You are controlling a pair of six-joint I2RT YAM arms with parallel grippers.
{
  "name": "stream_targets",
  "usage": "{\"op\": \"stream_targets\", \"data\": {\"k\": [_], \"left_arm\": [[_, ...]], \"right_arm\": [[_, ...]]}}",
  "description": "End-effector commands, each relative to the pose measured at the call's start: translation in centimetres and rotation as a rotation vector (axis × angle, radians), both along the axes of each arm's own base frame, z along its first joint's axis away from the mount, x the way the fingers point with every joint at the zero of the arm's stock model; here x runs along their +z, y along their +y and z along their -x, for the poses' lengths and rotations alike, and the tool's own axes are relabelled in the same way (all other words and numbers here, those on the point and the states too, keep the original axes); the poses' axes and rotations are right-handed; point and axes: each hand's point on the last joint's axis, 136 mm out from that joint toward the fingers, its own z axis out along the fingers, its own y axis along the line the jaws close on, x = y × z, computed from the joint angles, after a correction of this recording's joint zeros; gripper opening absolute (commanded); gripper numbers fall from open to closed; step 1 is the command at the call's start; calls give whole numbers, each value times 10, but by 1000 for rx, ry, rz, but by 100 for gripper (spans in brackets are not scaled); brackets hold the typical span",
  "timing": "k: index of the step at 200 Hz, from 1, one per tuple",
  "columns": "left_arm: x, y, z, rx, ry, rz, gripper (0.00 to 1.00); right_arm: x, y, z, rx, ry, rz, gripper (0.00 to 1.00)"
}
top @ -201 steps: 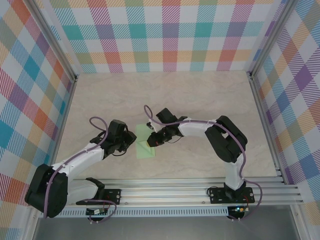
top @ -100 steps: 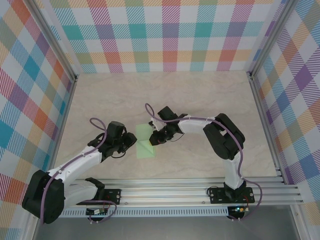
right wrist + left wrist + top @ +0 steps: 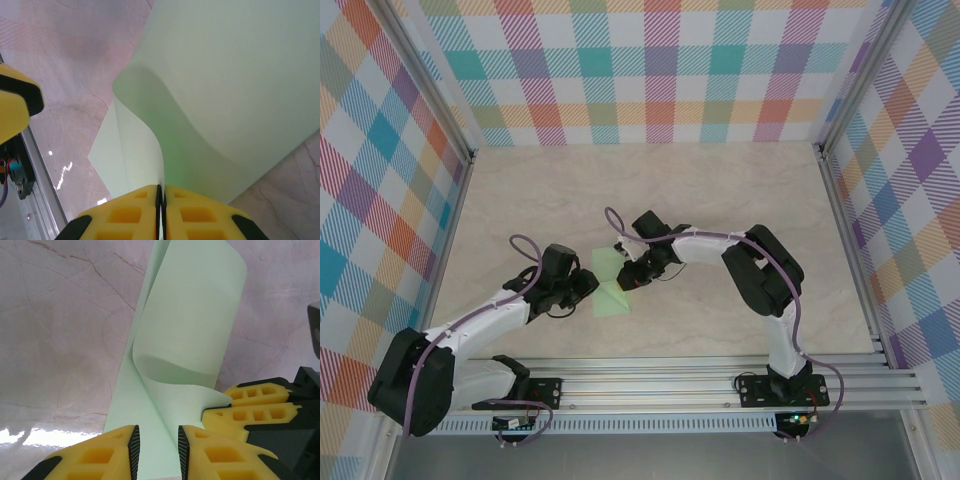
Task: Fold a paper plane with a square sheet of paper (pick it up from the middle)
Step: Fold the triangle a second time at the center of the table.
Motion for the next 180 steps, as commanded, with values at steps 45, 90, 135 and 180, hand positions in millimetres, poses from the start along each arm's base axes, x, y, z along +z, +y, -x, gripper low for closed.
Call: {"op": "stream_targets", "data": {"k": [45,90,135,180], "left_arm": [[10,-5,-7,2,-38,8,28],[10,-9,-6,-11,-38,10,28],[8,-15,-6,-27,-33,9,28],[7,-17,-6,-29,-32,8,27]], "right_arm": [[-1,-4,-2,45,-29,24,12],[-5,-5,-5,44,-43,35,12],[-6,-3,-7,50,-43,40,12],[-11,-4,-7,59,-42,54,13]]}}
